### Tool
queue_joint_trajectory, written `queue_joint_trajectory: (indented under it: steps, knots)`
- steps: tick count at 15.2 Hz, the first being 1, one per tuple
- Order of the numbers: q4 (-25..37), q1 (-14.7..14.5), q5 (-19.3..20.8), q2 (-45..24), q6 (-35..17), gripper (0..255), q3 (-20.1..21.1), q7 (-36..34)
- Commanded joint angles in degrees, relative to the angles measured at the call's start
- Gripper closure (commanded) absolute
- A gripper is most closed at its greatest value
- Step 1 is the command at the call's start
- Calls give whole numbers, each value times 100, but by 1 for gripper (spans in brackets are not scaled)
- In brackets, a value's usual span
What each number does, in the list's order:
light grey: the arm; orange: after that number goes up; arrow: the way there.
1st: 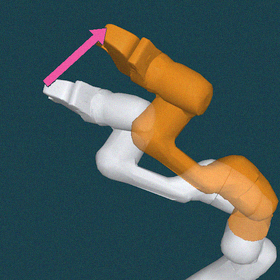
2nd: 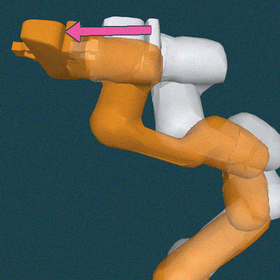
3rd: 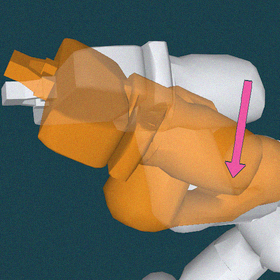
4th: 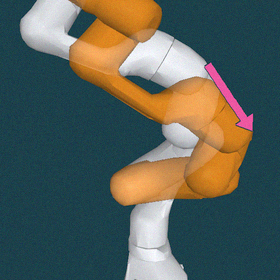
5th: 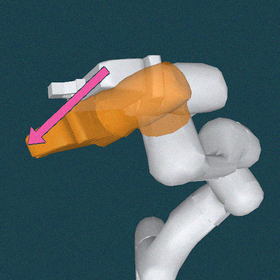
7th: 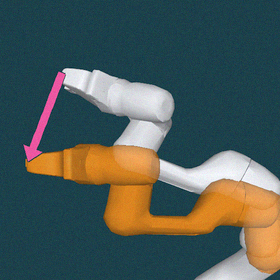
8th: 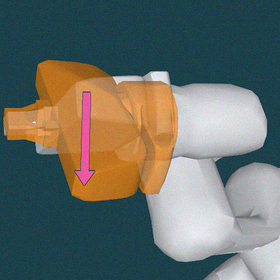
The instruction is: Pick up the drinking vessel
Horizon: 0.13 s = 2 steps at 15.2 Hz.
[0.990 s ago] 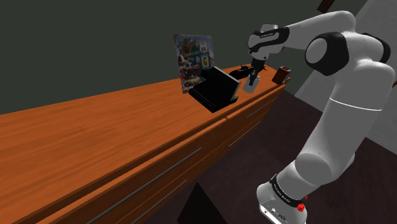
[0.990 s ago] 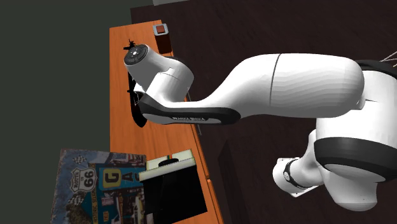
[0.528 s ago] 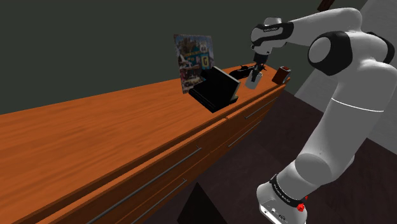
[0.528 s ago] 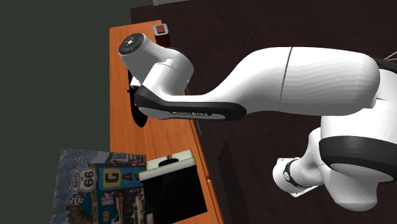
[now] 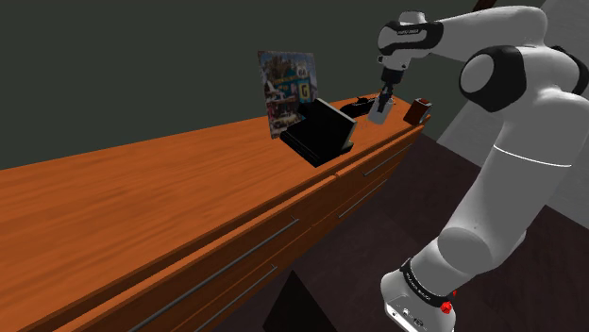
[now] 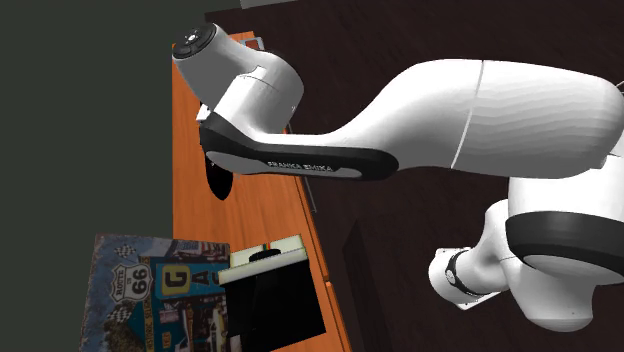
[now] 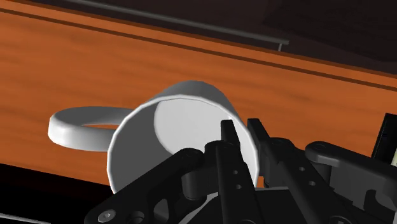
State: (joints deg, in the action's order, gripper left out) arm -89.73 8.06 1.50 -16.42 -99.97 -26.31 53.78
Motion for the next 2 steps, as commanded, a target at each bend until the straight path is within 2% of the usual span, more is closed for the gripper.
queue_joint_trajectory:
  steps: [1,2]
  knots:
    - [80,2,1,3,84,255,-2,6]
    - [81,2,1,3,85,255,-2,6]
